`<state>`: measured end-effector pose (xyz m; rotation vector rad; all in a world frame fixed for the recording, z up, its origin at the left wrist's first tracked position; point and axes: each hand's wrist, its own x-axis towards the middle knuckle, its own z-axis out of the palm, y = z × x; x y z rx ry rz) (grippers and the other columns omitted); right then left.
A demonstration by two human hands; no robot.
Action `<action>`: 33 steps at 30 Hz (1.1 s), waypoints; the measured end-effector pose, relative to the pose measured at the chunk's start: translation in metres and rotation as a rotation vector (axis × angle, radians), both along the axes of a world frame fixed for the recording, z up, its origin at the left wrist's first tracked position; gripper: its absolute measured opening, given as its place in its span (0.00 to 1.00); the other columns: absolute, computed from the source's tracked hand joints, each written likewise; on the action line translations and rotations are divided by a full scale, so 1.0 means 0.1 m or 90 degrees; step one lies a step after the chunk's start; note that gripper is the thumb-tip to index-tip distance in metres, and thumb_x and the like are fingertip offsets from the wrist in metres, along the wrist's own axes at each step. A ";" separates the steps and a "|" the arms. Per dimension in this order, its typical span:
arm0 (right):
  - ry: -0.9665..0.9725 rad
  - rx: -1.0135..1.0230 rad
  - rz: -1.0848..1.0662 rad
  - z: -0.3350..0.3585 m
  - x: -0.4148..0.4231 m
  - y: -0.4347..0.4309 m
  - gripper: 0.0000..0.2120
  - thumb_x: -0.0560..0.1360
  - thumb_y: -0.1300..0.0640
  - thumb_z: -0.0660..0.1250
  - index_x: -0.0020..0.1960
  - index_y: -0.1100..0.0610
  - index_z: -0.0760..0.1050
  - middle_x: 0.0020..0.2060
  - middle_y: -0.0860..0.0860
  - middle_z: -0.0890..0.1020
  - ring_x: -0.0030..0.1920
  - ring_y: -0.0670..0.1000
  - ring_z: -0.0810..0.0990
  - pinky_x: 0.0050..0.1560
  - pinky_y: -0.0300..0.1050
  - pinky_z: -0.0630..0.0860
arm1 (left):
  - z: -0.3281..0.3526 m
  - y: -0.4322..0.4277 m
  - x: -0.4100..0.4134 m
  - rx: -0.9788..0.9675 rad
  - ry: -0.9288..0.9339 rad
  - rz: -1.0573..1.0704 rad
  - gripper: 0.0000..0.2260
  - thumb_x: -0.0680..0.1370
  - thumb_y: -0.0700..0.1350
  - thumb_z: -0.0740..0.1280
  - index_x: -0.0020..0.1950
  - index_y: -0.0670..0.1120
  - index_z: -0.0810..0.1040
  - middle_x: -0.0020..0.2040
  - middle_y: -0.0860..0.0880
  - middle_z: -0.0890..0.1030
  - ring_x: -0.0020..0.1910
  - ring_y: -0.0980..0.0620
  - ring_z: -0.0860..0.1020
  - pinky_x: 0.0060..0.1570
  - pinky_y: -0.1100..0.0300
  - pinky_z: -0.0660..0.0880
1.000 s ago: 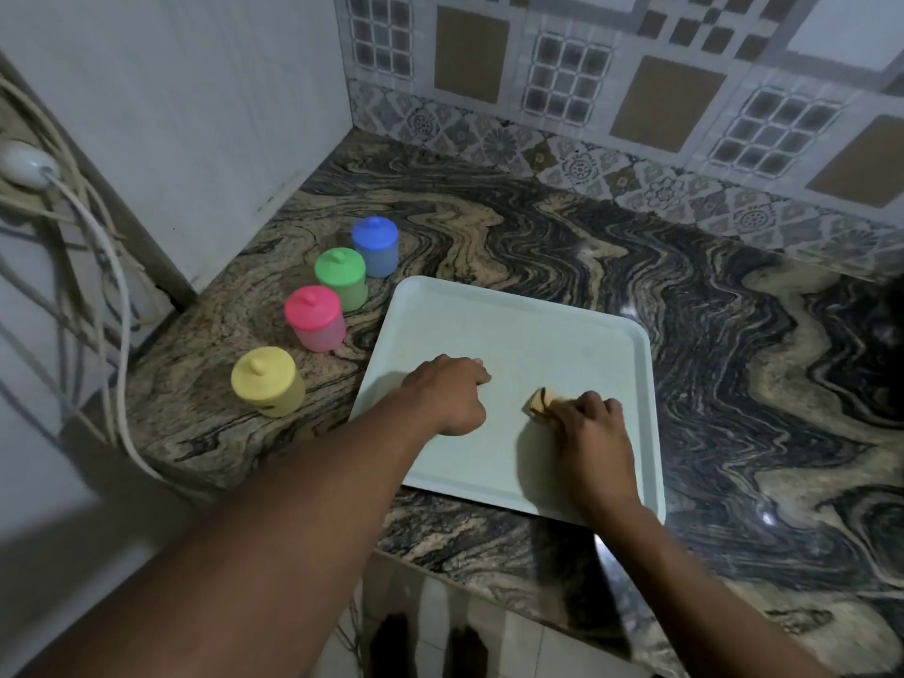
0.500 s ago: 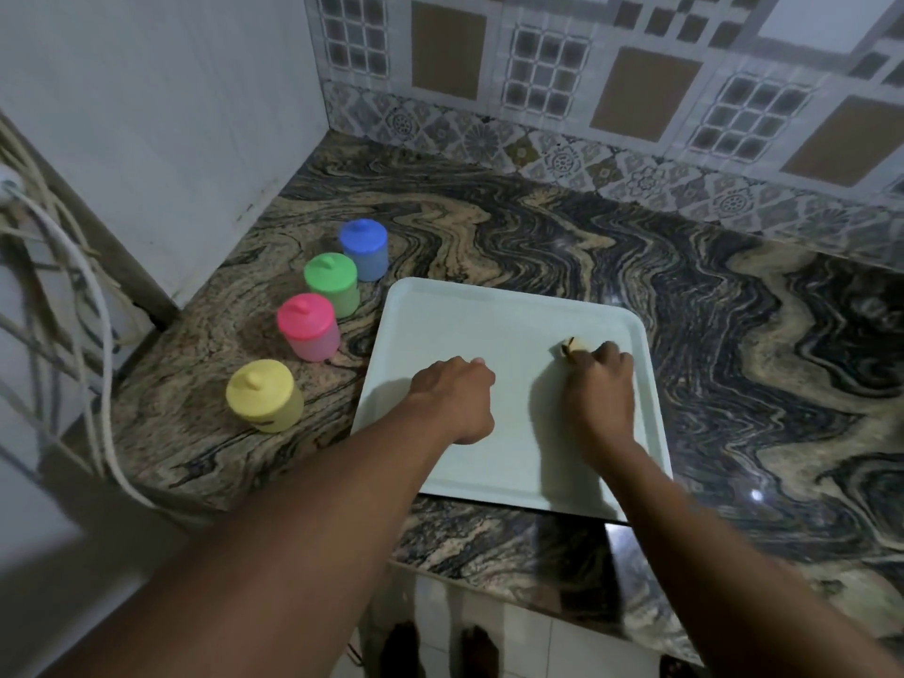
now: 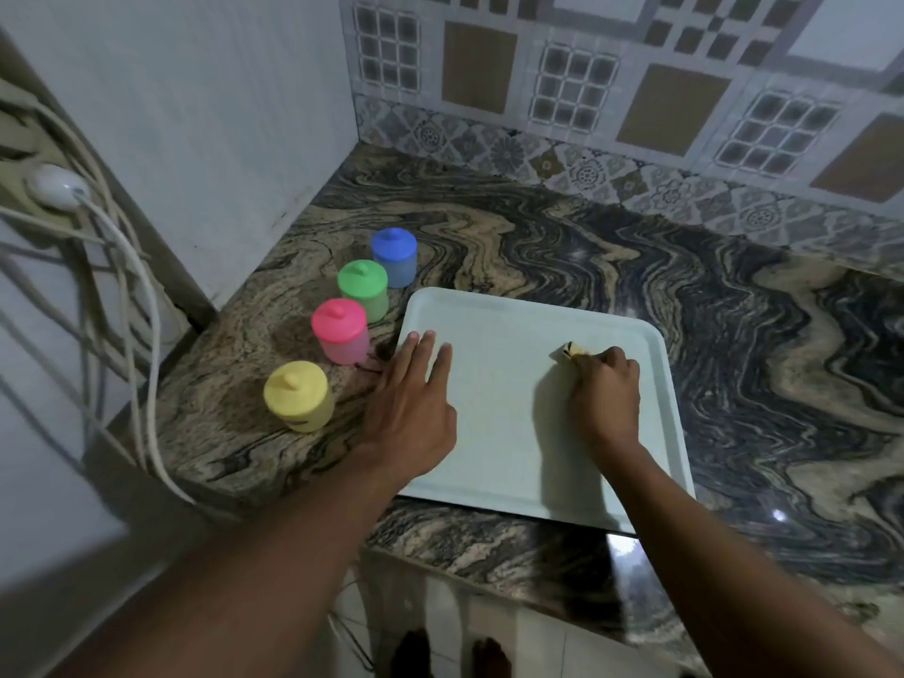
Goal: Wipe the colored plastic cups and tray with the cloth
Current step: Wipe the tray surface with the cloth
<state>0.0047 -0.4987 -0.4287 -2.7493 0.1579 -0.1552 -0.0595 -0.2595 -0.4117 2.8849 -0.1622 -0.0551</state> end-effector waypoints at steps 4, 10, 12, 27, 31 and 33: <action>-0.038 -0.025 0.160 0.02 -0.52 0.25 0.19 0.73 0.67 0.64 0.62 0.59 0.81 0.48 0.58 0.77 0.51 0.62 0.73 0.47 0.51 0.76 | -0.31 0.14 -0.20 0.072 0.021 0.048 0.30 0.81 0.52 0.45 0.79 0.37 0.61 0.80 0.40 0.61 0.80 0.42 0.59 0.78 0.45 0.56; -0.031 0.029 0.405 0.10 -0.99 0.39 0.21 0.75 0.56 0.56 0.61 0.55 0.83 0.45 0.55 0.79 0.47 0.58 0.77 0.42 0.46 0.76 | -0.31 0.11 -0.13 0.072 0.024 0.025 0.30 0.83 0.53 0.42 0.81 0.39 0.56 0.82 0.41 0.55 0.81 0.44 0.52 0.79 0.46 0.49; -0.060 0.021 0.279 0.09 -0.63 0.26 0.19 0.77 0.58 0.57 0.61 0.58 0.83 0.47 0.57 0.79 0.50 0.62 0.76 0.48 0.45 0.72 | -0.29 0.07 -0.07 0.065 0.031 0.020 0.28 0.85 0.53 0.46 0.82 0.40 0.52 0.83 0.43 0.51 0.82 0.45 0.48 0.80 0.48 0.45; -0.073 -0.008 0.142 0.19 0.12 0.29 0.18 0.74 0.68 0.61 0.58 0.60 0.84 0.48 0.63 0.79 0.50 0.66 0.77 0.49 0.50 0.74 | -0.14 0.17 -0.01 0.018 0.022 0.004 0.29 0.85 0.55 0.51 0.83 0.46 0.46 0.83 0.46 0.45 0.82 0.47 0.42 0.78 0.52 0.38; -0.018 -0.058 0.178 0.12 0.26 0.62 0.20 0.76 0.67 0.60 0.63 0.56 0.82 0.50 0.61 0.77 0.53 0.65 0.73 0.51 0.51 0.74 | -0.31 0.30 -0.21 -0.032 0.025 0.036 0.30 0.85 0.55 0.49 0.82 0.45 0.42 0.82 0.48 0.36 0.81 0.50 0.41 0.77 0.55 0.39; -0.051 -0.055 0.248 0.06 -0.16 0.71 0.19 0.76 0.65 0.64 0.63 0.53 0.81 0.46 0.58 0.76 0.49 0.62 0.73 0.47 0.51 0.74 | -0.36 0.30 -0.19 -0.060 0.003 0.041 0.30 0.85 0.54 0.49 0.82 0.45 0.42 0.82 0.49 0.37 0.81 0.51 0.41 0.77 0.56 0.39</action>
